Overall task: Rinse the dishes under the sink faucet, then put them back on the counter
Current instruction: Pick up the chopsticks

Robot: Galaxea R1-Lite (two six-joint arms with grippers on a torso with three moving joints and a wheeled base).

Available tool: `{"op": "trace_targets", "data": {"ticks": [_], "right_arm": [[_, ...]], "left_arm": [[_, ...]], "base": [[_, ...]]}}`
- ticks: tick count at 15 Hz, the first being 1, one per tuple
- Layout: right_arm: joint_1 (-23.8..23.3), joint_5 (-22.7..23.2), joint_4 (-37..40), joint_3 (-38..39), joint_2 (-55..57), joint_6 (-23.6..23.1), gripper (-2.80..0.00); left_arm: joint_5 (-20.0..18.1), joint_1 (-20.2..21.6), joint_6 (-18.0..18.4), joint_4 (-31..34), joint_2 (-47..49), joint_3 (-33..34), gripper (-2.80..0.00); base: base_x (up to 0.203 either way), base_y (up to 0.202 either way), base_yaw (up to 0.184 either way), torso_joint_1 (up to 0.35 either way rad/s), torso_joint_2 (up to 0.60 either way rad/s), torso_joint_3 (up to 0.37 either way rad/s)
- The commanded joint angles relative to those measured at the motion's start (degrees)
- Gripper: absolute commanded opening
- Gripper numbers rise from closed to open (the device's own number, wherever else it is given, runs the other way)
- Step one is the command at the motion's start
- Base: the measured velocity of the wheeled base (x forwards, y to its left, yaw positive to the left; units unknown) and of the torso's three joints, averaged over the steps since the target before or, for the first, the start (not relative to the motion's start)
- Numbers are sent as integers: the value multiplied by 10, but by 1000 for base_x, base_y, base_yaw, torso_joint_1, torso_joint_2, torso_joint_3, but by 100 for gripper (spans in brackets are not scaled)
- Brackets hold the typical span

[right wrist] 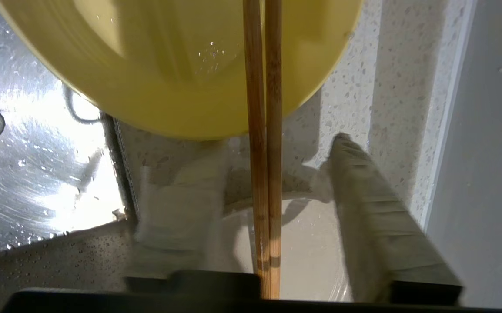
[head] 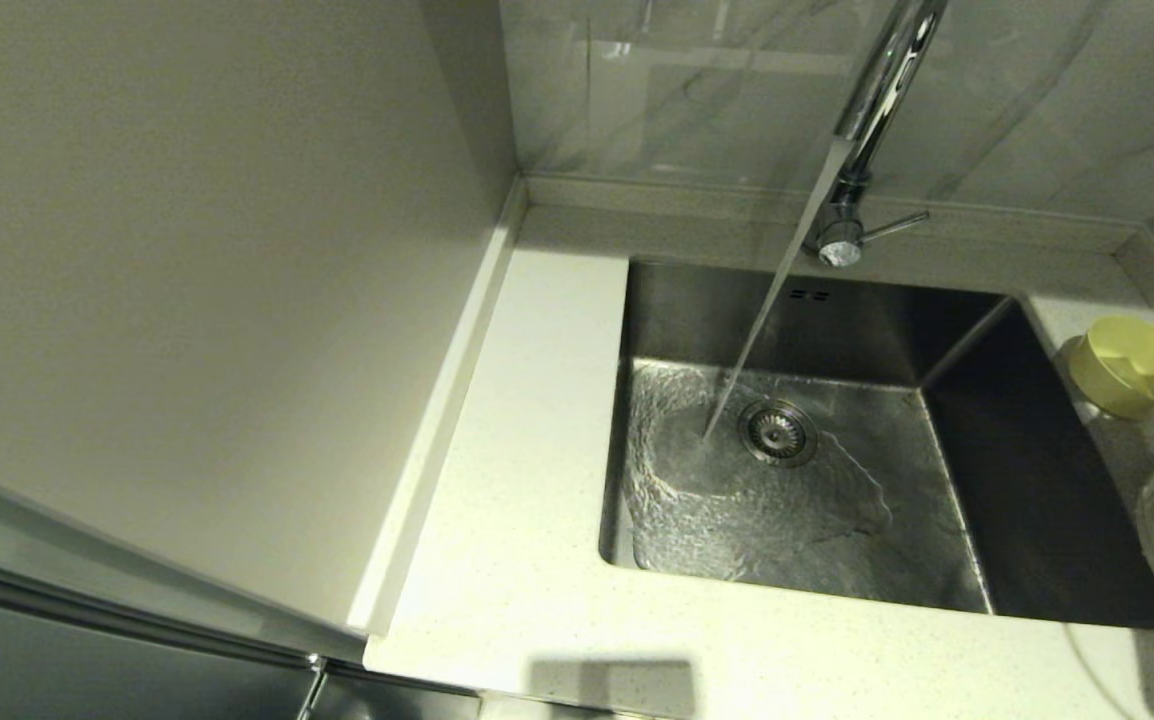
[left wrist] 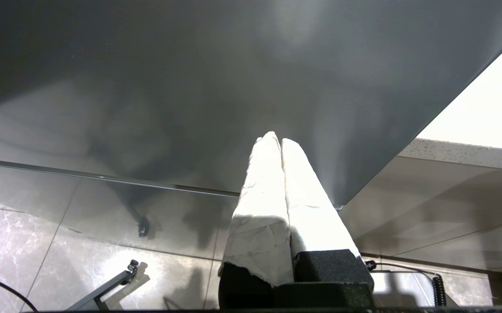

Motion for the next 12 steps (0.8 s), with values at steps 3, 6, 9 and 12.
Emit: {"op": "trace_targets", "data": {"ticks": [3,6,9,12], "right_arm": [[-1,0,1,23,-1,0,-280],[-1,0,0,23,-5,2,-280],[-1,0,-2,20,-14,2,-280],[-1,0,-32,21,-24,2,-280]], "left_arm": [[0,0,0,0,-1,0,-280],[0,0,0,0,-1,0,-280],[0,0,0,0,-1,0,-280],[0,0,0,0,-1,0,-280]], "base": [[0,0,0,0,0,0],[0,0,0,0,0,0],[0,0,0,0,0,0],[0,0,0,0,0,0]]}}
